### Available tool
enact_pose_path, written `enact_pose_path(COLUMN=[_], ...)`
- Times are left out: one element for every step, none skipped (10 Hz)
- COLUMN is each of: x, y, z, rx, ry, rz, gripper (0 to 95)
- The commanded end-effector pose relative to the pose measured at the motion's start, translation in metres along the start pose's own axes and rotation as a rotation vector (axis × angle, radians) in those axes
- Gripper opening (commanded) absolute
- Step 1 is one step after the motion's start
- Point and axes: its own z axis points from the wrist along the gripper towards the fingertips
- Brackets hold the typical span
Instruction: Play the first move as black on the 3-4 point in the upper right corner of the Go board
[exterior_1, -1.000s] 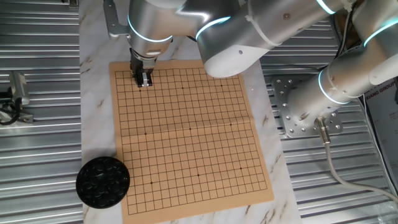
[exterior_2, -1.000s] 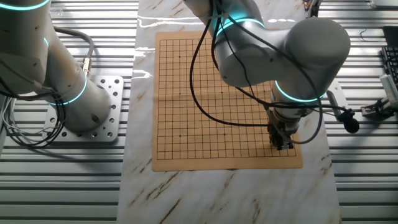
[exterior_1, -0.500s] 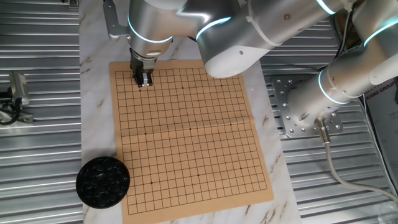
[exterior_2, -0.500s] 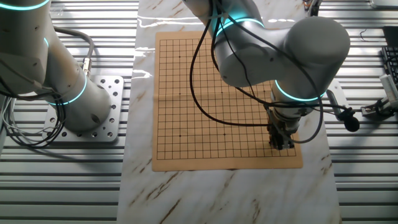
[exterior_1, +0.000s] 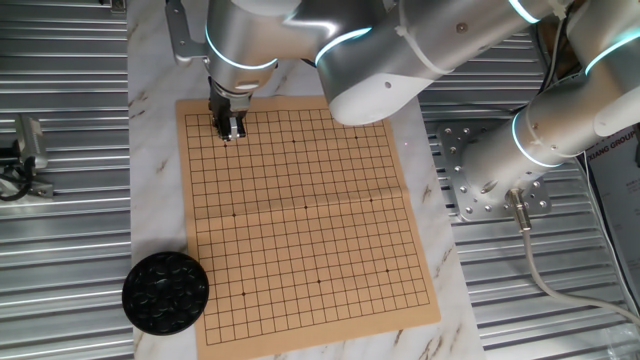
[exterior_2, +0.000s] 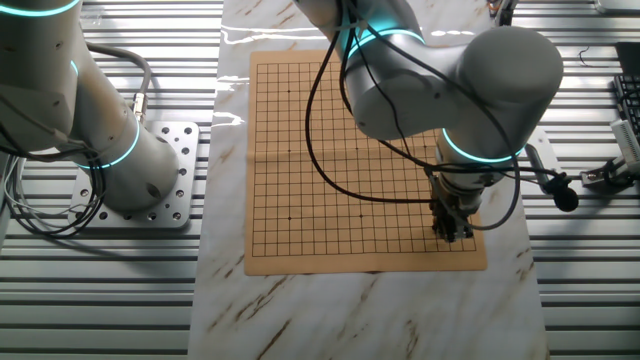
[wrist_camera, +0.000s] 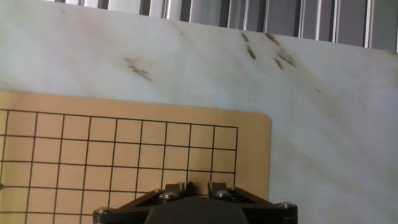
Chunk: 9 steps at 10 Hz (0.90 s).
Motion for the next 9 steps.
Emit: enact_pose_path(x=[-0.0002, -0.0010, -0.0014, -0.0013, -0.0011, -0.0009, -0.0007, -0.0006, -0.0010], y=[0.0006, 0.0013, 0.0018, 0.0026, 0.0036, 0.0042, 0.0052, 0.0062, 0.0074], z=[-0.0008, -0.0016, -0.0022, -0.0028, -0.0034, -0.0038, -0.0045, -0.0049, -0.0052], rx=[-0.001, -0.004, -0.005, -0.007, -0.008, -0.007, -0.010, -0.010, -0.010], ry=[0.000, 0.000, 0.000, -0.002, -0.001, -0.001, 0.000, 0.002, 0.003], rz=[0.002, 0.006, 0.007, 0.011, 0.015, 0.017, 0.019, 0.021, 0.023], gripper=[19.0, 19.0, 19.0, 19.0, 19.0, 38.0, 38.0, 38.0, 38.0])
